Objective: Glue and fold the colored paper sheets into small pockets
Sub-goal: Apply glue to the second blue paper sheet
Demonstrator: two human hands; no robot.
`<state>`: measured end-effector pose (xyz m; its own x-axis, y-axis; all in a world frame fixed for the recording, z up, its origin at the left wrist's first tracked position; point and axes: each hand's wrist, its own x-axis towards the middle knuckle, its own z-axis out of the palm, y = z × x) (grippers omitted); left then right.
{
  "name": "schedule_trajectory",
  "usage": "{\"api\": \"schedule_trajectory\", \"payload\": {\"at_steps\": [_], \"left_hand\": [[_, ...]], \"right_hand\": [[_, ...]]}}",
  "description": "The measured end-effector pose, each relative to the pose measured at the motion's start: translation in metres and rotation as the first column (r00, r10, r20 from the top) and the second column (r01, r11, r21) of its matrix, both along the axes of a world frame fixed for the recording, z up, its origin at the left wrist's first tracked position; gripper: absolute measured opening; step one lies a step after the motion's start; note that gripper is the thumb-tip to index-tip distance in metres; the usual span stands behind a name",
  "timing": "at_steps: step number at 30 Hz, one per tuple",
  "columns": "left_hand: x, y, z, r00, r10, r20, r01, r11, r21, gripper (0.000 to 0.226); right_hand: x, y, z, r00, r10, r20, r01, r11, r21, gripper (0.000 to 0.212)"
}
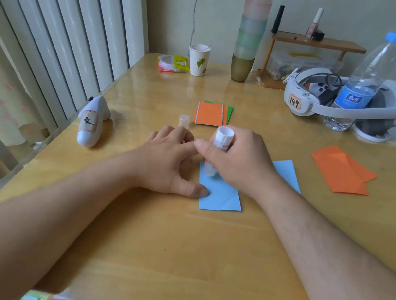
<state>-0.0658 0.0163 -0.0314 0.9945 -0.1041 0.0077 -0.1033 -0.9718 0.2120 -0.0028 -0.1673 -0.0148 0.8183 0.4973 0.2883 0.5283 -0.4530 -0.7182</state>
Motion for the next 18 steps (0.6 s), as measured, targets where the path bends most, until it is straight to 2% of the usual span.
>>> {"api": "schedule_trajectory", "payload": {"at_steps": [10,18], "left_hand": [[0.000,0.000,-0.002,1.000,0.014,0.021,-0.013,0.999,-0.039,0.083],[-0.003,-0.001,0.001,1.000,0.014,0.015,-0.013,0.998,-0.066,0.078]], "right_hand": [[-0.005,0.006,-0.001,0.998,0.047,0.036,-0.044,0.994,-0.096,0.030],[0.009,-0.035,0.003,0.998,0.041,-0.056,-0.047,0.992,-0.116,0.018]]}}
